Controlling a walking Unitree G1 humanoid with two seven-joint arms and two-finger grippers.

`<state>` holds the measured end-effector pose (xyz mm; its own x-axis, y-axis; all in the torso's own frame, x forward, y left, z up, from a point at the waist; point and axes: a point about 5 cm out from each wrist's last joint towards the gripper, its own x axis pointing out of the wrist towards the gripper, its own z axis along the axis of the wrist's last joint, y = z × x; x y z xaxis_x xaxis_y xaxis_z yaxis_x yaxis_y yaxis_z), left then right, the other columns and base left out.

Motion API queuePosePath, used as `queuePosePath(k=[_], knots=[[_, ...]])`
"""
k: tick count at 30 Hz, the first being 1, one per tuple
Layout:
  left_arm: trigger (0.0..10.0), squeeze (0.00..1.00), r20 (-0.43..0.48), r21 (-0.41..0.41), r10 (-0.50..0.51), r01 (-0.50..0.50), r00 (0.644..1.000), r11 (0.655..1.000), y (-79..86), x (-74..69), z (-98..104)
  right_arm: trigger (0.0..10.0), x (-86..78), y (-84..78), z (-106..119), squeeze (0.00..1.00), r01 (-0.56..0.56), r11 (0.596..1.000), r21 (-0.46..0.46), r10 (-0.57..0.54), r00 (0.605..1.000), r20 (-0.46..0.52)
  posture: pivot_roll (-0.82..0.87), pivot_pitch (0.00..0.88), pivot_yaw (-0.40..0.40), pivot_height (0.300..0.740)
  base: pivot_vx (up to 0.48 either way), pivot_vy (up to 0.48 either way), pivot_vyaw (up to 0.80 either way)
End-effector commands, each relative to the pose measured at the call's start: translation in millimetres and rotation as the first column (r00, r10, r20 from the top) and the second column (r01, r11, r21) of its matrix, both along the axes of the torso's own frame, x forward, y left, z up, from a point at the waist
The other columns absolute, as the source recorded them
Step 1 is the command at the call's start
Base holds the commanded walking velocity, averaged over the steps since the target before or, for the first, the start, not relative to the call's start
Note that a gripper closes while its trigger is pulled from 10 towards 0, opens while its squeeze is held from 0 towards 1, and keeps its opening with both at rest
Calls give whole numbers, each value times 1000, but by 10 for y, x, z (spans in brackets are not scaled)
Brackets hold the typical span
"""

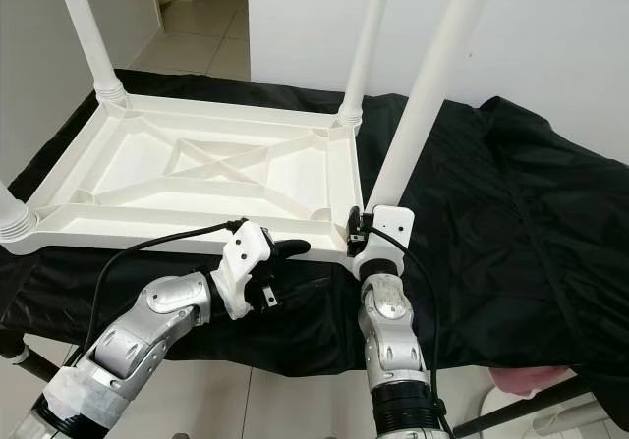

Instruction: Building children table

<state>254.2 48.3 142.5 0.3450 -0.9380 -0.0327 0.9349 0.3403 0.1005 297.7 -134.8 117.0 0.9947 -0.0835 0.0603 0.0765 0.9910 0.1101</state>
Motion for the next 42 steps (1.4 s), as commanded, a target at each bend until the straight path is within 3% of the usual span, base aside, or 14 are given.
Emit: queuePosePath(k=[1,6,7,8,16,20,21,28,34,39,40,41,42], knots=[[10000,0,10,14,-51,51,999,999,-15,0,2,10000,-60,76,-135,0,6,998,66,-1,998,-66,-11,0,-59,740,0,0,0],[10000,0,20,16,-46,46,999,999,-18,30,14,10000,-57,38,-120,0,-6,998,60,9,998,-55,-12,0,-56,740,0,0,0],[10000,0,30,17,-33,33,999,999,-16,53,21,10000,-55,14,-96,996,-19,998,60,22,999,-35,-13,0,-53,740,0,0,0],[10000,0,41,19,-22,22,999,1000,-17,68,25,10000,-55,-6,-59,1000,-39,997,67,39,999,-4,-13,0,-53,740,0,0,0],[10000,0,52,15,-10,9,999,1000,-24,86,32,10000,-74,-128,23,1000,-86,995,49,83,995,61,-16,0,-56,740,0,0,0],[10000,0,118,38,41,-45,992,998,-23,120,29,10000,-148,-260,-23,1000,-211,977,17,209,975,79,-13,0,-63,740,0,0,0],[10000,0,126,41,47,-53,991,998,-24,125,28,10000,-165,-285,-33,0,-242,970,16,240,967,82,-13,0,-64,740,0,0,0],[10000,0,92,32,34,-38,995,999,-40,127,11,10000,-166,-371,-14,0,-335,942,-12,334,936,111,-23,0,-62,740,0,0,0],[10000,0,5,8,-62,62,998,998,-61,66,4,10000,-57,-409,65,0,-476,874,-98,485,868,102,-26,0,-55,740,0,0,0],[10000,0,-1,13,-98,98,995,995,-100,39,-17,10000,65,-409,68,0,-562,813,-149,575,816,57,-26,0,-53,740,0,0,0],[10000,0,2,12,-97,97,995,995,-104,41,-15,8039,73,-401,64,0,-578,801,-154,591,805,51,-23,0,-53,740,0,0,0],[10000,0,4,11,-97,97,995,995,-107,42,-11,4941,81,-393,59,0,-592,790,-159,605,795,45,-22,0,-55,740,0,0,0],[10000,0,5,10,-97,97,995,995,-108,44,-6,4078,88,-391,51,0,-602,782,-160,615,787,41,-22,0,-55,740,0,0,0]])
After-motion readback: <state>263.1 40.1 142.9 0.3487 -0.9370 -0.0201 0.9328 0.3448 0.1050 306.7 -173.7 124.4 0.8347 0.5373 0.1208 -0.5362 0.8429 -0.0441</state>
